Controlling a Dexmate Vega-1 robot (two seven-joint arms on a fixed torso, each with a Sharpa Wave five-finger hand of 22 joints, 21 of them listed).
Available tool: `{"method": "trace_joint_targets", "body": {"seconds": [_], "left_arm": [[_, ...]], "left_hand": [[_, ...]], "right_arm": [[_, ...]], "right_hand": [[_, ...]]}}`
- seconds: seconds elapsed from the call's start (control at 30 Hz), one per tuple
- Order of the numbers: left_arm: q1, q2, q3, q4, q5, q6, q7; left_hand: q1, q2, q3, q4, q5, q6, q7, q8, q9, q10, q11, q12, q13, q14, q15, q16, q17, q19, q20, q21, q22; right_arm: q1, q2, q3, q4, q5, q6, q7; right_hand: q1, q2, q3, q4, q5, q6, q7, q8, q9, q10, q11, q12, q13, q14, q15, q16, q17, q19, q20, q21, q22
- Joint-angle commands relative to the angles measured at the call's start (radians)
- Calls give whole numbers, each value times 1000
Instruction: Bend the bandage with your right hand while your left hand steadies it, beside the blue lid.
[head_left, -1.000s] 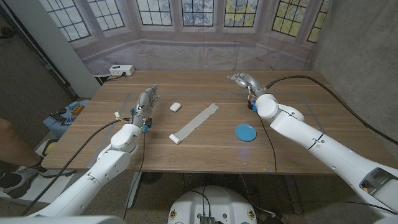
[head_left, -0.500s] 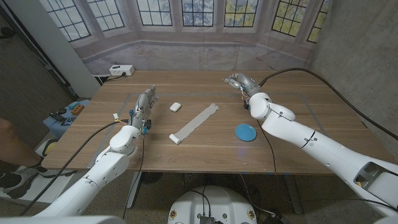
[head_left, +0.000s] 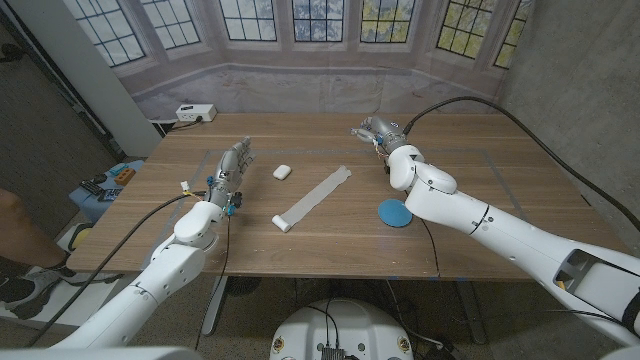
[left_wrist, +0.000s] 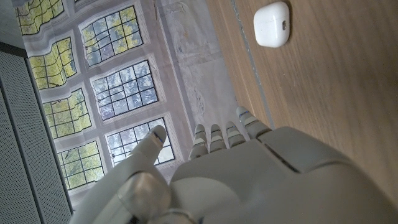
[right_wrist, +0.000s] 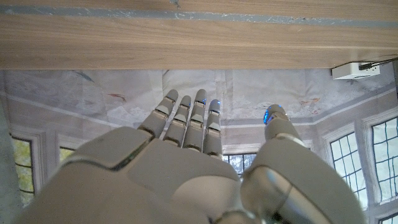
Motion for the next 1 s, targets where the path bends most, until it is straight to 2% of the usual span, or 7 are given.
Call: {"method": "trace_joint_targets", "body": {"seconds": [0.03,0.17,0.57,0.87,1.0], "left_arm": [[-22,8,0,26,-9,1,-29],[-25,9,1,30,-10,1,-34],[-14,9,3,20,-9,6,-24],[2,13,3,6,-8,12,-14],[9,14,6,-2,-7,20,-9]], "left_hand": [[14,0,-3,-2,3,7,-1,2,4,6,-1,-3,2,0,6,2,4,3,4,-1,5],[15,1,-4,-3,3,9,-2,3,4,5,-1,-3,2,0,7,2,4,3,4,-1,5],[18,2,-8,-4,3,19,1,5,4,6,-2,-4,3,-1,8,2,5,2,4,-2,5],[21,3,-10,-4,3,21,2,5,4,6,-1,-5,3,-1,10,2,5,3,5,-2,5],[22,4,-11,-4,3,23,3,5,4,7,-1,-5,3,-1,10,2,5,4,5,-2,5]], "right_arm": [[65,38,-96,32,-131,-91,61],[95,46,-139,44,-178,-119,94],[132,58,-198,66,-259,-152,166],[134,70,-218,95,-294,-157,202],[124,82,-216,118,-299,-154,196]], "right_hand": [[39,-9,10,0,3,32,7,13,1,40,1,10,0,28,-8,8,3,13,0,7,4],[62,-19,12,1,1,61,5,18,0,67,-5,12,-1,46,-12,10,2,22,-5,8,4],[116,-41,16,4,-1,113,-4,21,-1,127,-19,13,-5,86,-31,13,2,37,-9,9,4],[139,-50,17,5,-1,130,-12,19,-1,152,-24,12,-6,106,-44,16,2,43,-11,9,4],[152,-53,17,6,-1,127,-24,14,-1,166,-35,11,-7,108,-48,14,3,45,-12,9,4]]}}
